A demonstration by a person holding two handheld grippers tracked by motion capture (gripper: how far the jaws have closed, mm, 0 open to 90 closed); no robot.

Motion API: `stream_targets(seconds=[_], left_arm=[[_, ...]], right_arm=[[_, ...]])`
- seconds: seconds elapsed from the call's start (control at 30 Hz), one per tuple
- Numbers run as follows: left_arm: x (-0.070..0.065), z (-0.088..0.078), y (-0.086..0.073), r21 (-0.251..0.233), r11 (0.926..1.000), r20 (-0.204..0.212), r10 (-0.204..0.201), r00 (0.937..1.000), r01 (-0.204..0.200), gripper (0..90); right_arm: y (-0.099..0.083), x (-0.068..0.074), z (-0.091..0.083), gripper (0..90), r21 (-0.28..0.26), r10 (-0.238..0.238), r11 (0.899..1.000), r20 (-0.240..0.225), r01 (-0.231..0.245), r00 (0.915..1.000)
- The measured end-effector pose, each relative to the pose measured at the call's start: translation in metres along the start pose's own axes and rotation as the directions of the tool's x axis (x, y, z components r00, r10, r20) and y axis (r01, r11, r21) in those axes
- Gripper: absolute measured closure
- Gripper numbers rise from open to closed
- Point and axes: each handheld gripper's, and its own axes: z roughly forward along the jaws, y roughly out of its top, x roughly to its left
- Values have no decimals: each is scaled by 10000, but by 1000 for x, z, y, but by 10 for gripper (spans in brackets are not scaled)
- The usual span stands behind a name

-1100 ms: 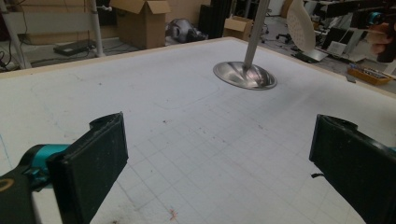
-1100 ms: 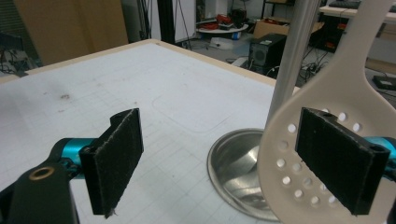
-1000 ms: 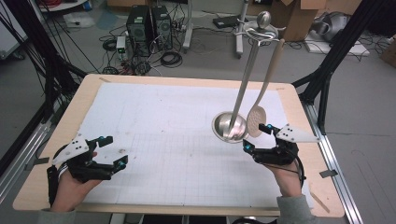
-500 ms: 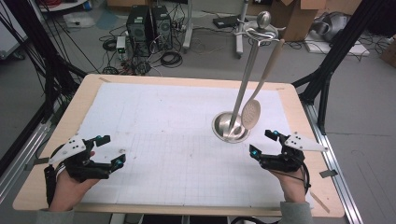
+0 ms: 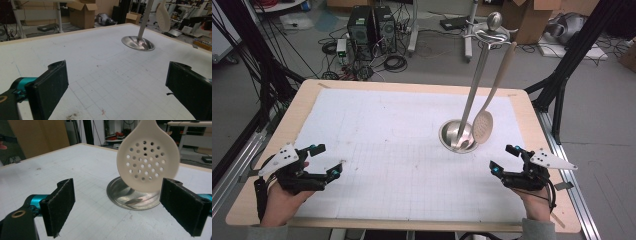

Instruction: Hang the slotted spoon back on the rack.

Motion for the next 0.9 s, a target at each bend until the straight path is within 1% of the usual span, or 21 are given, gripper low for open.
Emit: stream_targets(seconds=[0.2, 0.27, 0.33, 0.37, 0.4, 0.47, 0.67, 0.8, 0.83, 0.9], left_arm=[[5, -2, -2, 52, 10000, -107, -33, 9999, 33, 47], [7, -4, -2, 26, 10000, -173, -54, 9998, 54, 47], [9, -6, -3, 20, 10000, -229, -66, 9997, 67, 47], [11, -7, -3, 7, 10000, -250, -99, 9996, 99, 47], [12, -8, -4, -12, 9999, -271, -143, 9995, 143, 47], [15, -9, -5, -17, 9998, -328, -200, 9993, 199, 47], [19, -8, -13, 105, 9995, -311, -289, 9991, 293, 47], [21, -7, -17, 142, 9994, -269, -309, 9992, 313, 47], [21, -7, -17, 127, 9994, -247, -316, 9992, 319, 47], [23, -8, -19, 116, 9993, -235, -355, 9991, 358, 47]], right_arm=[[-3, -2, -5, 119, -16, 108, 9999, 18, -108, 9999], [-4, -3, -6, 119, -135, 154, 9998, 13, -154, 9999], [-4, -4, -7, 119, -40, 111, 9999, -25, -111, 9999], [-4, -5, -8, 120, -16, 12, 10000, -28, -12, 10000], [-4, -5, -10, 119, 3, 72, 10000, -31, -72, 10000], [-5, -7, -13, 119, -65, 124, 9999, -40, -124, 9999], [-10, -15, -21, 120, -129, 254, 9996, -94, -255, 9996], [-16, -21, -28, 119, -327, 488, 9982, -179, -493, 9987], [-18, -24, -30, 120, -446, 434, 9980, -170, -441, 9989], [-22, -27, -34, 119, -577, 589, 9966, -154, -597, 9981]])
